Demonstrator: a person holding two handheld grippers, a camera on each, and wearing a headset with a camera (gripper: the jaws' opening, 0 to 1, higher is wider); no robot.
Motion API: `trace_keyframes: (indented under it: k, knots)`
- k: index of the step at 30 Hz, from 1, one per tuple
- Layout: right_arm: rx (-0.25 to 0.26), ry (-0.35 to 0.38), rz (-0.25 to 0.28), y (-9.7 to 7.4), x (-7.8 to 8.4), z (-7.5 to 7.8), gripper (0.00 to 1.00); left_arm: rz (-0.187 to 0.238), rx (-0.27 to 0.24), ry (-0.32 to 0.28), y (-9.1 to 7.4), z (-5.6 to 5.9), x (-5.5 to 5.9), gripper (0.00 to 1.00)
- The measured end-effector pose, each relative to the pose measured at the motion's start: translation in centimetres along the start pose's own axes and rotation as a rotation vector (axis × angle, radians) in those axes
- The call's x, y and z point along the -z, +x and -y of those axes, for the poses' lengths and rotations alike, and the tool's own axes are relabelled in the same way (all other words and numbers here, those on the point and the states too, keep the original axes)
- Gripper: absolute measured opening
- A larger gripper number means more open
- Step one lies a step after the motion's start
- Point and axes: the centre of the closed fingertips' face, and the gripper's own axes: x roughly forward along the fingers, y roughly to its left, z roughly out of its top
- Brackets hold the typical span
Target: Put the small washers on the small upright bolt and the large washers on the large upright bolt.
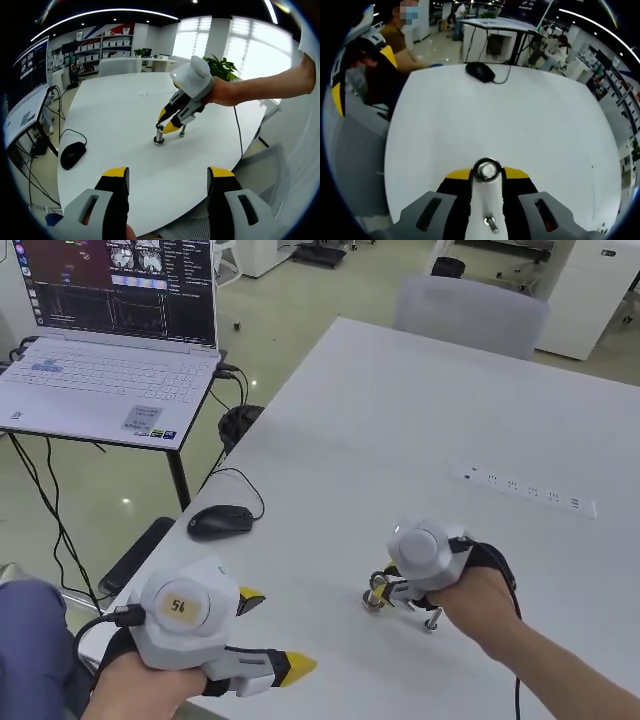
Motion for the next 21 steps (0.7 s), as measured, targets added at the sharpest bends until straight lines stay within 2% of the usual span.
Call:
trace_keyframes:
  k: [21]
  knots:
    - [-0.039,0.013,-0.080,2.1,1.0,-0.3,0.23,0.003,-0.009,-0.009,-0.3,-0.3,0.2,0.62]
